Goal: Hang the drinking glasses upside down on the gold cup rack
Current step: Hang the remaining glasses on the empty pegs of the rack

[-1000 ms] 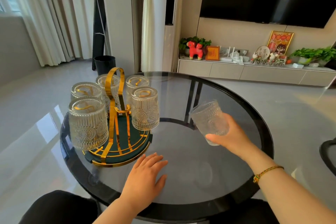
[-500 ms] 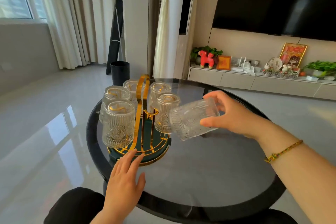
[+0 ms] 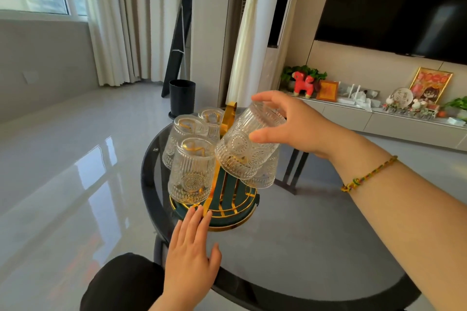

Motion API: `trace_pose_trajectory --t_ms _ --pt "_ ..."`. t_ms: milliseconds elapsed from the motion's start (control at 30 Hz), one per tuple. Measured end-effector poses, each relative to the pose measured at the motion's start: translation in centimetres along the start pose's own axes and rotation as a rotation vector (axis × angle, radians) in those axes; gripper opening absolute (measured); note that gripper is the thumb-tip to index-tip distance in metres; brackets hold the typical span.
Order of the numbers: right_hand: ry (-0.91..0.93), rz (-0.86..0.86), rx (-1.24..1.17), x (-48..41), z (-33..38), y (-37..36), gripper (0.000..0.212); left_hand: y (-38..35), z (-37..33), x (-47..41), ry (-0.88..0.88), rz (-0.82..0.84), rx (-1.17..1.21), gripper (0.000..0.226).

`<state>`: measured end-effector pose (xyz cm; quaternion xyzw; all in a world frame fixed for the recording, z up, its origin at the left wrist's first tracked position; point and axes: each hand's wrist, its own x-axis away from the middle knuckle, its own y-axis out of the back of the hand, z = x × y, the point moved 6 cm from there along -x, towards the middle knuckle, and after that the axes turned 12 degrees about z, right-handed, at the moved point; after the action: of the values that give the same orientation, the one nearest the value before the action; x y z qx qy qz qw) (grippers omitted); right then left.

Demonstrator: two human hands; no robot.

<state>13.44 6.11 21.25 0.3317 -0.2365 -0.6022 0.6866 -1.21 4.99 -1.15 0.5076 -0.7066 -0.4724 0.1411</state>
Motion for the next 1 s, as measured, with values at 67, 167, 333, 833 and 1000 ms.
trace_pose_trajectory --t_ms 67,167,333,833,1000 --pt "-0.003 0.004 0.012 -0.4 0.1 -0.5 0.066 -0.1 0.2 -0.2 0.008 -0.006 -0.003 0.059" --pt "-0.011 -0.015 0.026 -0.8 0.1 -0.5 0.066 0.2 0.1 -0.2 0.047 0.043 -0.046 0.058" --pt "-0.014 -0.022 0.038 -0.7 0.0 -0.2 0.065 0.7 -0.5 -0.3 0.009 0.045 -0.117 0.056" --pt "-0.047 0.092 0.227 -1.9 -1.5 -3.1 0.069 -0.6 0.6 -1.4 0.021 0.198 -0.189 0.066" --pt "-0.073 0.124 0.277 -3.3 -2.7 -4.9 0.072 -0.9 1.2 -2.9 0.014 0.222 -0.243 0.070"
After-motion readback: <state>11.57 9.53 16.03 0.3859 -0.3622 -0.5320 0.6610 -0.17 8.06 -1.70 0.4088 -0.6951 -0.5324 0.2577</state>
